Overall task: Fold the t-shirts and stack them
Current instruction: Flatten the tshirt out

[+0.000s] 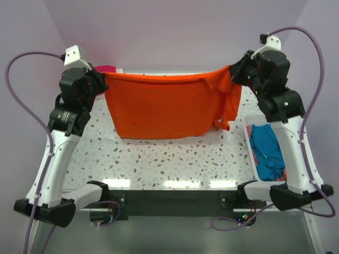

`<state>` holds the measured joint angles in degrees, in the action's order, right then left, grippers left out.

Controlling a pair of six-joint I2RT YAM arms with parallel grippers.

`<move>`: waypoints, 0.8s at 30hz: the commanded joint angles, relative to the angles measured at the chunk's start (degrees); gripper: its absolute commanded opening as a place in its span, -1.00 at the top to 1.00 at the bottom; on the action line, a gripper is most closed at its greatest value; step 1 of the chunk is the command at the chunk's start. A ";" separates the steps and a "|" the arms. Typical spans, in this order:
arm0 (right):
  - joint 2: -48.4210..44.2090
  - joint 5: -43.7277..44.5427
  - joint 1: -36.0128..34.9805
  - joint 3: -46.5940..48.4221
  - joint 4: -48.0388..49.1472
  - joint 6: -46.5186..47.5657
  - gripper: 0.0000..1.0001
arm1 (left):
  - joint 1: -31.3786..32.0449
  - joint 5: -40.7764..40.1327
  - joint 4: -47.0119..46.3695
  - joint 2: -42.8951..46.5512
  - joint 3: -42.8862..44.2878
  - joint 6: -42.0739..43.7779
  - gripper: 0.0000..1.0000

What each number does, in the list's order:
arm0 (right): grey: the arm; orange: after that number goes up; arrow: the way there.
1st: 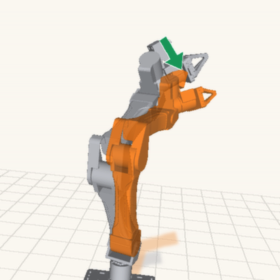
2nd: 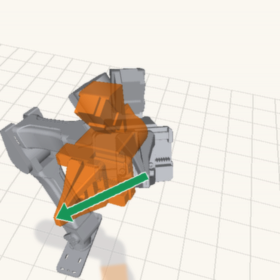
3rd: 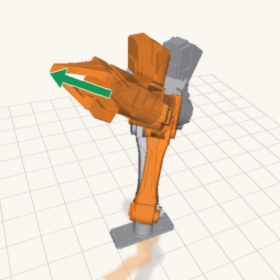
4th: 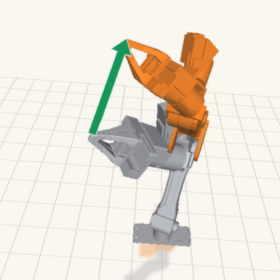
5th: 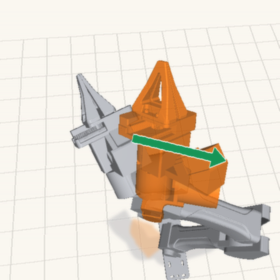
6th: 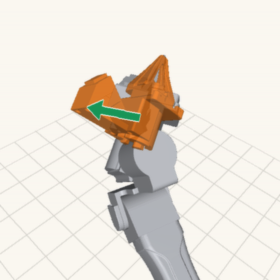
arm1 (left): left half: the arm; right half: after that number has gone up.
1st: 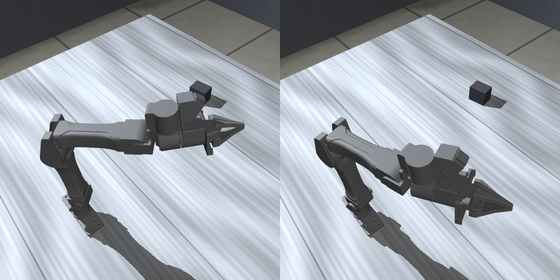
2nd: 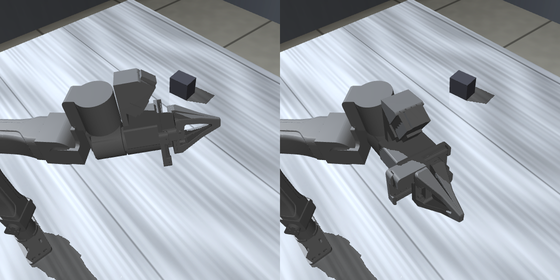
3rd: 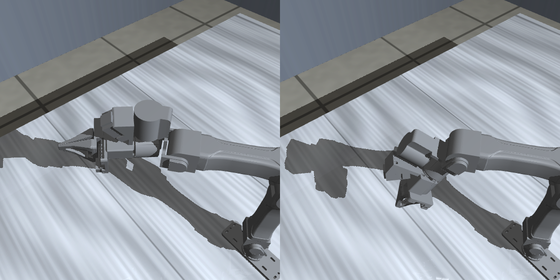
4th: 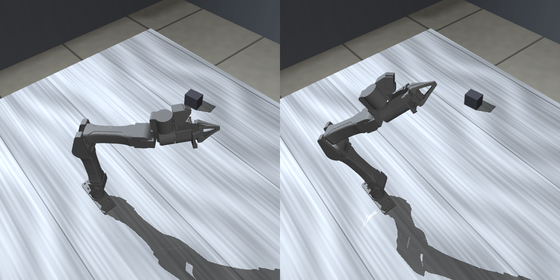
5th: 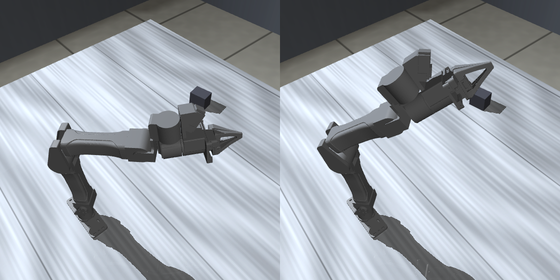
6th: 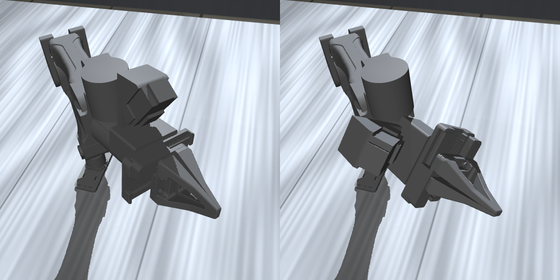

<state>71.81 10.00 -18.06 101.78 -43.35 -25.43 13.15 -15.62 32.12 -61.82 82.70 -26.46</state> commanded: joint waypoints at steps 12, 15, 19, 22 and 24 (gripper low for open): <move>37.62 -13.26 5.85 47.82 21.08 2.84 1.00 | -6.29 5.33 -24.73 -38.81 43.94 4.74 1.00; 31.91 -11.50 5.94 37.57 29.08 4.07 1.00 | -6.82 7.26 -27.98 -38.55 45.80 7.82 1.00; 30.67 -10.97 5.93 33.59 29.64 4.86 1.00 | -7.08 6.83 -31.23 -35.40 37.49 10.28 1.00; 28.39 -10.27 5.94 24.99 30.25 4.43 1.00 | -8.13 6.30 -31.15 -33.37 31.76 9.42 1.00; 24.35 -10.18 5.94 14.40 32.18 3.73 1.00 | -8.49 6.30 -33.07 -31.53 24.38 8.44 1.00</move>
<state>98.56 -1.02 -12.14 126.43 -15.99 -22.02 6.11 -9.45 2.63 -94.28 114.26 -18.79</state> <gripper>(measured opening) 0.012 0.023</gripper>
